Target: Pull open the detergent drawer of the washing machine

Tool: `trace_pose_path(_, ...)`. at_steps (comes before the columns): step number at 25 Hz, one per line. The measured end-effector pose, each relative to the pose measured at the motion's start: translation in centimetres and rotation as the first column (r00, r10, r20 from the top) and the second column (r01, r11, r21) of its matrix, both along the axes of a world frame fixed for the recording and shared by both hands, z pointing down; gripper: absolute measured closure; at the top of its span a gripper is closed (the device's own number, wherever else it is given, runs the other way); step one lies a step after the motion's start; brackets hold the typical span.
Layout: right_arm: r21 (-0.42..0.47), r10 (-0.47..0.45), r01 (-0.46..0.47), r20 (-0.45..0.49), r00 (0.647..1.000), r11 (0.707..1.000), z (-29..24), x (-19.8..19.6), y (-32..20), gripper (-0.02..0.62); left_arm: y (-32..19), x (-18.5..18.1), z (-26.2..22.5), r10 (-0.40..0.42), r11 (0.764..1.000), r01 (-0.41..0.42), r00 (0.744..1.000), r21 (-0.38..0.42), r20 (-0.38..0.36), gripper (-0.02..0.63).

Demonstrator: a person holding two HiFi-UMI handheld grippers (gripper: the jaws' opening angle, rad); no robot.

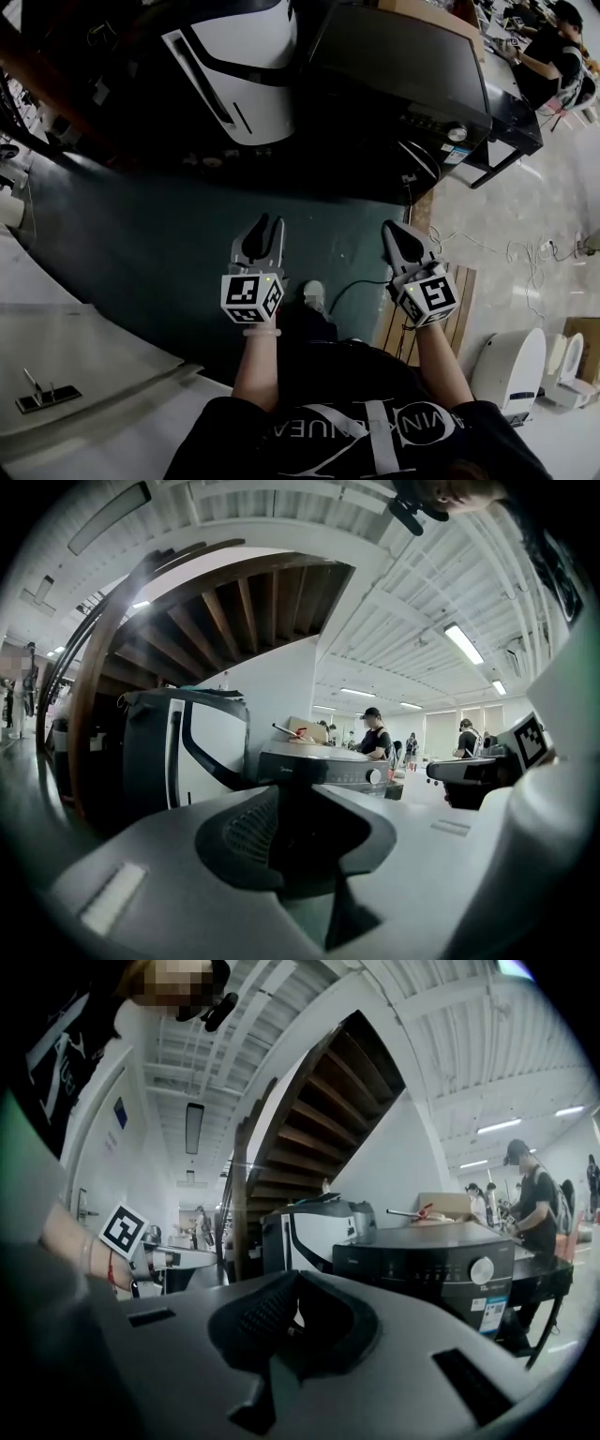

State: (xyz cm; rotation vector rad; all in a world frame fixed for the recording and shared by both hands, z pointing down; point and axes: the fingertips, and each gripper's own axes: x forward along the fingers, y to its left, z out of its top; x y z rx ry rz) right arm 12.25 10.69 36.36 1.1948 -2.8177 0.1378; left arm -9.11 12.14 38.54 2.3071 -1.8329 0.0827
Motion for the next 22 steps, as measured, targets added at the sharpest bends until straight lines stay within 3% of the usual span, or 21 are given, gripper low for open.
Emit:
trace_pose_path(10,-0.013,0.094,-0.094,-0.008,0.996,0.996,0.4,-1.8,-6.7,0.583,-8.7,-1.6,0.2,0.102,0.995,-0.102,0.995,-0.008,-0.020,0.503)
trace_pose_path(22,-0.025,0.175,-0.175,-0.008,0.985,0.984,0.6,-4.5,-10.8,0.583,-13.7,-3.6,1.4,0.201,0.979,-0.202,0.979,-0.027,-0.021,0.503)
